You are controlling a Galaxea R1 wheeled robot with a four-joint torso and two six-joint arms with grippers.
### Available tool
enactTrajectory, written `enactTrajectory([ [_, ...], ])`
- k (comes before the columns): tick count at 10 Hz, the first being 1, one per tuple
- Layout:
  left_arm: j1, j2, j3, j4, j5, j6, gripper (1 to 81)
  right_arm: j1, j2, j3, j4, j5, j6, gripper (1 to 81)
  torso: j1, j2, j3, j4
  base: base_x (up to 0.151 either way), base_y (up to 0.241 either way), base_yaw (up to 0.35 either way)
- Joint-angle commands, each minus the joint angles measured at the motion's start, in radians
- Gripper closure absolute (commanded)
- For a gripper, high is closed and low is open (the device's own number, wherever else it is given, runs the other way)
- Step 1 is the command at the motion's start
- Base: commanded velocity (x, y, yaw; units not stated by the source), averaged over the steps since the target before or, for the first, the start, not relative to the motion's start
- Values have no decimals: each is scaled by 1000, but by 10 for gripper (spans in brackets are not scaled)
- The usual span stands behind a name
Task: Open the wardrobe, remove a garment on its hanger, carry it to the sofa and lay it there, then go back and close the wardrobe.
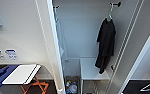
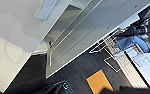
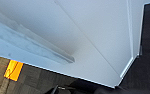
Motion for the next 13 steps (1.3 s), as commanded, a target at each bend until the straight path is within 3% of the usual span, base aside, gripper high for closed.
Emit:
enactTrajectory([
  [1, 9, 72, -92, -22, -13, 3, 10, -29, 79, -113, 66, -26, 4, 10, 0, 0, 0, 0, 0, 0, 0],
  [5, 75, 217, -274, -18, -23, 4, 10, -144, 186, -226, 81, 32, 4, 10, 0, 0, 0, 0, 0, 0, 0],
  [13, 180, 463, -624, -7, -31, 9, 10, -327, 412, -450, 76, 34, 1, 10, -1, -1, 1, 0, 0, 0, 0],
])
